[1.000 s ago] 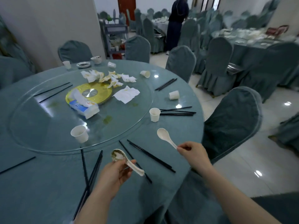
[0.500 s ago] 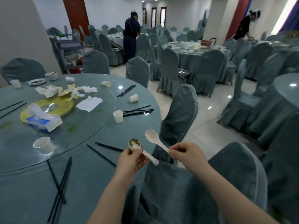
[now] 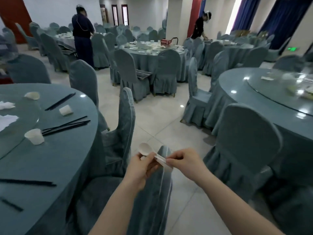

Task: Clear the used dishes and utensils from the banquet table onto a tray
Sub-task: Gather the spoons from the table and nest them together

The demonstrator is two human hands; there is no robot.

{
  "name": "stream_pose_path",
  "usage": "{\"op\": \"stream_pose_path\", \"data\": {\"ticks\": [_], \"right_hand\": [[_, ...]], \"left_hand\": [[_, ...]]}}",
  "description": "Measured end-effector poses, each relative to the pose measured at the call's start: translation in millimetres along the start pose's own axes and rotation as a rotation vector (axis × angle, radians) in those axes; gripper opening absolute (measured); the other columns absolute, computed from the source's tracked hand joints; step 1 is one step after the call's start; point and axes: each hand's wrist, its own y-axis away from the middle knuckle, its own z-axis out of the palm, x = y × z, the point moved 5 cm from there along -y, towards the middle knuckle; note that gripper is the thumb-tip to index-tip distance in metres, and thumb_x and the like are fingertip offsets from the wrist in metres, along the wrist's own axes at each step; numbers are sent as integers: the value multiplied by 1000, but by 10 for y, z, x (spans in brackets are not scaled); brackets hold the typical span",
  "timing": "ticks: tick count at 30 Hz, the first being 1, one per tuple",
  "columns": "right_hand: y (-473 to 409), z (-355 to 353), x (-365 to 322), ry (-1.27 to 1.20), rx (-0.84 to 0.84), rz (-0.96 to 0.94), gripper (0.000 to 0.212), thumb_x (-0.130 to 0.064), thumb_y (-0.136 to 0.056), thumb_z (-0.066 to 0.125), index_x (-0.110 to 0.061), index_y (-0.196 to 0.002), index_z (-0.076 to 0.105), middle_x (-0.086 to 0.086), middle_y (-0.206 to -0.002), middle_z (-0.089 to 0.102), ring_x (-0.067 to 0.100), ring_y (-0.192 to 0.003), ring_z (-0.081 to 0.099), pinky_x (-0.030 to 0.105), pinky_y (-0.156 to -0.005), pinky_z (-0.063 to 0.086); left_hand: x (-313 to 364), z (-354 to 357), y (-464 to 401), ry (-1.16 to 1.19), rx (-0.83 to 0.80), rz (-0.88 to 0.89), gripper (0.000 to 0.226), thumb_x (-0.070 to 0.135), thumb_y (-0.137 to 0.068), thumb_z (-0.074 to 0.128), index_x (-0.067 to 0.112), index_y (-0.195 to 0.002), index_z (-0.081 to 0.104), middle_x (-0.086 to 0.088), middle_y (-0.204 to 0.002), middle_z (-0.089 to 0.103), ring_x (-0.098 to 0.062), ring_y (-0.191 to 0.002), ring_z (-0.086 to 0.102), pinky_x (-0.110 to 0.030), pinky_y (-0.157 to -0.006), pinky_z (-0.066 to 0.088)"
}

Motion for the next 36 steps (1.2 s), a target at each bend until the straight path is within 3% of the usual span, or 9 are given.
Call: {"op": "stream_pose_path", "data": {"ticks": [5,11,18,26,30,36], "right_hand": [[-244,-779,550,79,-9,14,6,-28,-78,72,-32,-78,76,-8,-72,72,13,-72,66,29,-64,54],[-713,-1271,1071,93,-20,17,7,-27,-80,72,-29,-85,76,-12,-75,71,6,-73,66,20,-67,56],[-1686,-1568,1480,168,-68,12,2,-31,-80,71,-31,-80,73,-9,-77,70,8,-76,65,31,-73,58],[-2971,-2205,1775,243,-106,19,3,-30,-77,69,-27,-78,69,-11,-80,67,3,-82,60,30,-78,56],[-3645,-2524,1862,223,-101,20,6,-30,-73,68,-24,-76,66,-8,-78,66,4,-76,60,31,-73,56],[-4903,-2650,1983,230,-215,-34,10,-33,-73,69,-25,-76,65,-8,-93,66,1,-81,61,29,-69,57]], "left_hand": [[-347,877,-370,-15,49,-21,21,4,-95,53,-8,-113,52,-27,-106,66,-27,-84,71,-23,-61,56],[-528,1436,-840,2,91,-4,5,4,-95,51,3,-94,56,-21,-94,70,-23,-81,72,-26,-67,59],[-626,1815,-1759,54,163,11,9,3,-96,48,3,-90,55,-12,-78,70,-23,-82,72,-31,-72,59],[-570,2505,-3010,155,214,-42,12,4,-98,45,-3,-104,54,-24,-102,65,-28,-91,67,-24,-61,59],[-407,2746,-3635,159,248,-27,8,2,-97,47,0,-101,54,-22,-99,65,-25,-88,68,-24,-61,58],[-110,2940,-4691,260,324,24,10,0,-97,44,-1,-100,54,-23,-98,66,-23,-88,70,-26,-62,59]]}}
